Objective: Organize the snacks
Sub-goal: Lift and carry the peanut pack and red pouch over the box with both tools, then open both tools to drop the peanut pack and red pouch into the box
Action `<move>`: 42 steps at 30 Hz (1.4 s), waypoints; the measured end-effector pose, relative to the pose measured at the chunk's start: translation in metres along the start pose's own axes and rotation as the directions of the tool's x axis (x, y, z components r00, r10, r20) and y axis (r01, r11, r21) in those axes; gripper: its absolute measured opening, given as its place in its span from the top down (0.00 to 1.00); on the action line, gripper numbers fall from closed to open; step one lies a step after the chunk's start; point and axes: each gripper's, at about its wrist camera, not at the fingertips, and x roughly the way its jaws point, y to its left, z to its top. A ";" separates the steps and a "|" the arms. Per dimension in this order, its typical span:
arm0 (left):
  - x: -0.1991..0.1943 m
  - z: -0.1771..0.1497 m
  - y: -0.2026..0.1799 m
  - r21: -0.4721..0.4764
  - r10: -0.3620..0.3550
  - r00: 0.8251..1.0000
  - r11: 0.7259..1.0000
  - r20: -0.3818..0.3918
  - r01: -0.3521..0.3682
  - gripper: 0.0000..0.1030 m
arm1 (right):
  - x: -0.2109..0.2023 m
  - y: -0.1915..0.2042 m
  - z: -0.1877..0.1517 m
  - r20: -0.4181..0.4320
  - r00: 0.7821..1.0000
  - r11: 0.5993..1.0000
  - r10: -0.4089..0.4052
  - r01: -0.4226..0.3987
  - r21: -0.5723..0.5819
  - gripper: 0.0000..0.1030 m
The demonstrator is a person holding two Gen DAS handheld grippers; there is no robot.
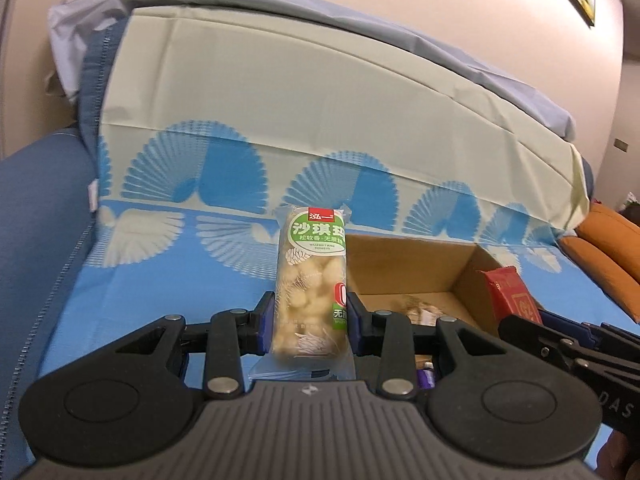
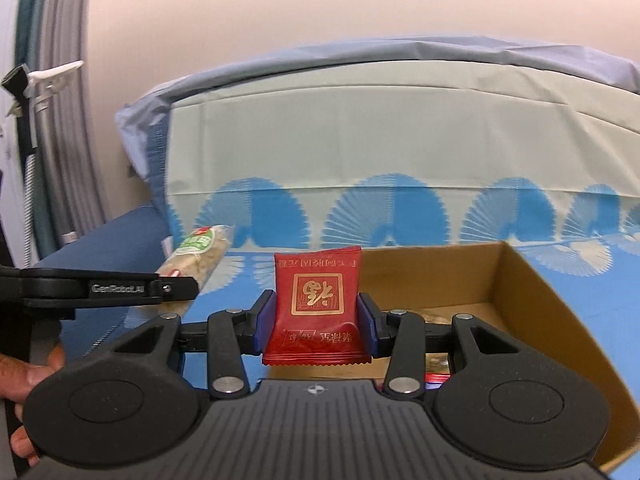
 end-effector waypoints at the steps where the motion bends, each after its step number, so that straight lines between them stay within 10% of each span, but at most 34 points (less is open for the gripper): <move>1: 0.002 -0.001 -0.006 0.003 -0.010 1.000 1.000 -0.001 0.010 0.62 | 0.000 -0.006 -0.001 -0.004 1.000 1.000 -0.014 0.014 0.007 0.56; 42: -0.002 -0.010 -0.068 0.121 -0.270 0.961 0.957 0.050 0.263 0.62 | -0.022 -0.058 -0.005 0.076 0.961 0.958 -0.264 0.253 0.136 0.56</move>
